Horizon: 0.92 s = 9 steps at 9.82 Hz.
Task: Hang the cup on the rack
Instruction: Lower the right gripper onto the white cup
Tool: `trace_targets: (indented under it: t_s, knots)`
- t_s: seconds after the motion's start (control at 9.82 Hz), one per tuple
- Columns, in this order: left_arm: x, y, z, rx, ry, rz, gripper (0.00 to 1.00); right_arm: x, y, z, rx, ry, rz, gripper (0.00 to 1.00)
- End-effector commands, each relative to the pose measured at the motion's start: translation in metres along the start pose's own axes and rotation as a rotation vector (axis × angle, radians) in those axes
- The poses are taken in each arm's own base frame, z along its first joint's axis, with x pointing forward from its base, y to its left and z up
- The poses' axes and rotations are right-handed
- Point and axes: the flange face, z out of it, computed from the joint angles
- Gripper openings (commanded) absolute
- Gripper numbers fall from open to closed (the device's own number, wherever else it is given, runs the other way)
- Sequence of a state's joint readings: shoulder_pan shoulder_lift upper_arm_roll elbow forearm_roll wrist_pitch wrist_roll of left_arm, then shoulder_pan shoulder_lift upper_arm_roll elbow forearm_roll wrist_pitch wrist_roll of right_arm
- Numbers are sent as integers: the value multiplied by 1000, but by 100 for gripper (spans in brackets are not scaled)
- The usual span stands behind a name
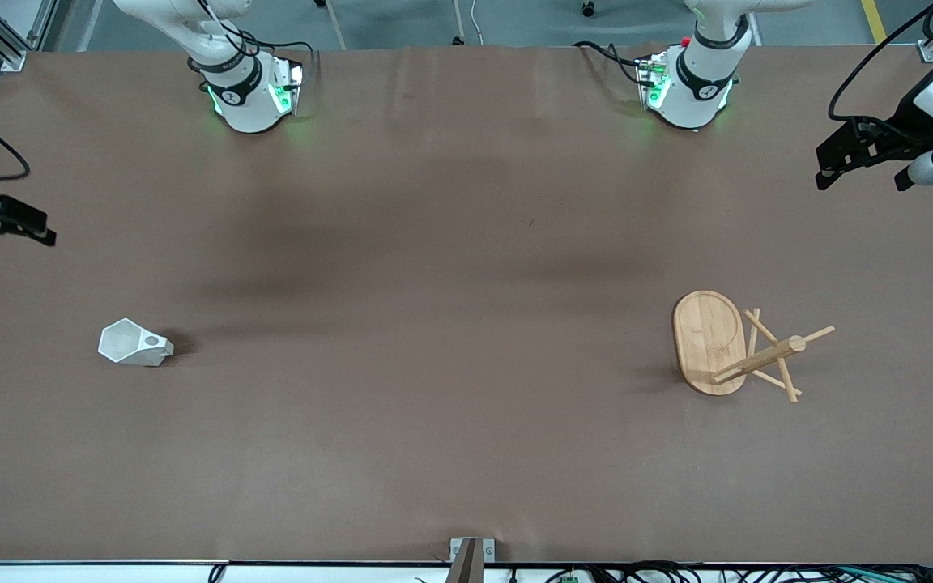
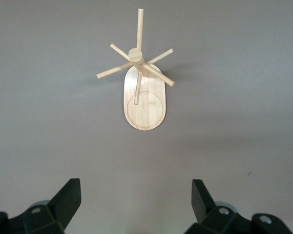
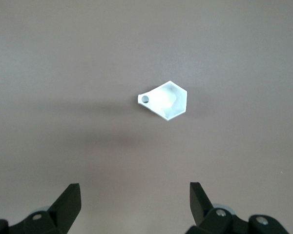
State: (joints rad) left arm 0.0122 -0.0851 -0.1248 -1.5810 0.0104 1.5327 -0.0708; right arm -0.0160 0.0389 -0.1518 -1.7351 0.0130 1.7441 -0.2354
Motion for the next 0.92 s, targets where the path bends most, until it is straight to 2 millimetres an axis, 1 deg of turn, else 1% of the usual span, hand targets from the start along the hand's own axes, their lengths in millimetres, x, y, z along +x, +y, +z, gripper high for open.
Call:
trace_targets:
  t_s: [0.0,0.1,0.31,0.51,0.71,0.81]
  knots:
    - [4,0,13,8,-38,17,100,-2,15,60,-1,28,-30,100]
    - [4,-2,12,5,-36,12,100,6,33,91,-15,32,-43,99]
    - [4,-4,12,5,-37,11,100,17,49,135,-26,9,-55,98]
    - [5,-4,13,3,-38,9,100,25,66,189,-15,-19,-53,98]
    - [5,-6,14,5,-40,3,100,32,76,224,20,15,-54,98]
    - [9,-7,19,2,-47,5,100,34,83,242,25,22,-52,98]
